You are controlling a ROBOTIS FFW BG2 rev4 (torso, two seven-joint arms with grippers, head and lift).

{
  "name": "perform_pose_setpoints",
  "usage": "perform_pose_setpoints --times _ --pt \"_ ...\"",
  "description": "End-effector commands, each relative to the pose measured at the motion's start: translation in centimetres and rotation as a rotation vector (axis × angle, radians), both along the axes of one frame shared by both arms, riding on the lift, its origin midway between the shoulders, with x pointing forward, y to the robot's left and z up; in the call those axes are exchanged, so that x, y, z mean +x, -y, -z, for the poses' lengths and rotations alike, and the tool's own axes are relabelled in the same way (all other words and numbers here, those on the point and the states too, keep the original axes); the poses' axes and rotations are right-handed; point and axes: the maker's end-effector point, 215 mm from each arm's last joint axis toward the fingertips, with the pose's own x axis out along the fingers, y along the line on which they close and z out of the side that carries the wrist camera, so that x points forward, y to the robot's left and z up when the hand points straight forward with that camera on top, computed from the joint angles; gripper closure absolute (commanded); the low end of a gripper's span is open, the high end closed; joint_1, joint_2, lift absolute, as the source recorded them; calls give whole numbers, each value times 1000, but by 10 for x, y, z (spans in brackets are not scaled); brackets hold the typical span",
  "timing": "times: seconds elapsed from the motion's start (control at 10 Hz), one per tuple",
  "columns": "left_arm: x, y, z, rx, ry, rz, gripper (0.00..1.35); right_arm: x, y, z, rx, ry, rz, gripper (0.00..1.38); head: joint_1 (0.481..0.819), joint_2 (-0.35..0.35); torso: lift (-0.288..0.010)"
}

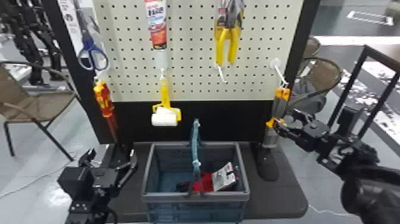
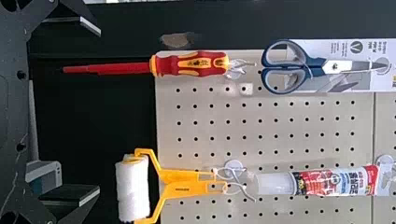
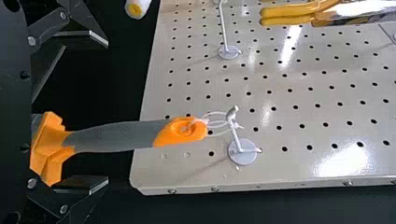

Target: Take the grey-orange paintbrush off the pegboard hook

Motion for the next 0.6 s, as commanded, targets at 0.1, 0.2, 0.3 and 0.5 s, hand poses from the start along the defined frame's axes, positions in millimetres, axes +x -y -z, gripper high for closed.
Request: perform_pose_setpoints --times 0.1,0.2,0.3,0.5 --pt "-1 4 1 -7 -1 5 122 6 -9 -2 -24 -7 -50 257 549 0 -100" --pt "0 4 0 -6 1 6 122 7 -11 -4 -34 -7 -66 257 549 0 -100" --pt "0 4 0 -8 -1 6 124 9 -16 -7 -39 -8 -92 257 549 0 -100" --pt "0 6 2 -8 -4 7 122 10 -33 -8 -48 -15 -142 257 549 0 -100"
